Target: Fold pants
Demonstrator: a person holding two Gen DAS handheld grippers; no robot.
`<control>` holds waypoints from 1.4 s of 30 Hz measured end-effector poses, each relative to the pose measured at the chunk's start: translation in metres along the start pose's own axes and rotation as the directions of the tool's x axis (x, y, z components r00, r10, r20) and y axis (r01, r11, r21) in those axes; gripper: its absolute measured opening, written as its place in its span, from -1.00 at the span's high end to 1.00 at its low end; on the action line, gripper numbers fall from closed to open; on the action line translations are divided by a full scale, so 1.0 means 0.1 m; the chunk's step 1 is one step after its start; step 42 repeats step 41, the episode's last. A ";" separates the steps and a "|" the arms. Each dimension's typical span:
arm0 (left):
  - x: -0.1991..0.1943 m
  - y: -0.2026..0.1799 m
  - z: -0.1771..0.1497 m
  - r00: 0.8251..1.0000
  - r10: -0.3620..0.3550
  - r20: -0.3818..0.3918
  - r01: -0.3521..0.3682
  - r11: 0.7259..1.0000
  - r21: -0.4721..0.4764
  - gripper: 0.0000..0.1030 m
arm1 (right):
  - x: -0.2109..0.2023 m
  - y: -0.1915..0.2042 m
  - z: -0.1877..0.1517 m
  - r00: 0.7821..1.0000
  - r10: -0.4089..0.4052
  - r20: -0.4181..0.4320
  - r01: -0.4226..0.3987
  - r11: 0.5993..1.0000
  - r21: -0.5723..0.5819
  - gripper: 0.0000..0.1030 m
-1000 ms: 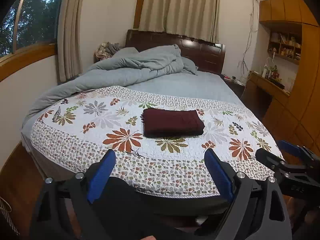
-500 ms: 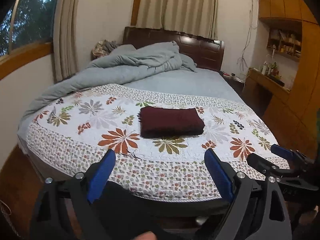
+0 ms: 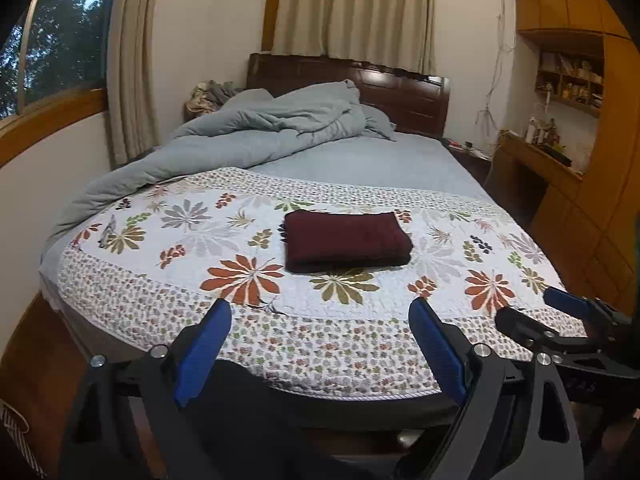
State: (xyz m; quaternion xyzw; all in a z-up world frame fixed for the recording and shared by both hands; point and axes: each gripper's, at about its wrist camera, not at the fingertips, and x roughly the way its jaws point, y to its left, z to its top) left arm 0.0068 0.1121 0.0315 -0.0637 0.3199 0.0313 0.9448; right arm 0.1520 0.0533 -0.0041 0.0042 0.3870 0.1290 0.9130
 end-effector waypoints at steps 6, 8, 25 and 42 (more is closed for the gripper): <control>-0.01 0.01 0.01 1.000 0.003 0.008 -0.003 1.000 -0.004 -0.76 | 0.02 0.01 0.00 1.000 -0.005 -0.002 0.005 1.000 0.005 -0.94; -0.02 0.02 0.01 1.000 0.011 0.011 -0.011 1.000 -0.006 -0.76 | 0.03 0.02 0.01 1.000 -0.008 -0.004 0.008 1.000 0.003 -0.94; -0.05 -0.01 0.02 1.000 -0.002 0.019 0.002 1.000 -0.013 -0.76 | -0.02 0.01 0.06 0.999 -0.032 0.012 0.032 0.999 0.009 -0.94; -0.08 -0.03 0.01 1.000 0.008 0.027 -0.008 1.000 -0.009 -0.76 | -0.02 0.00 0.06 0.999 -0.032 0.010 0.032 0.999 0.010 -0.94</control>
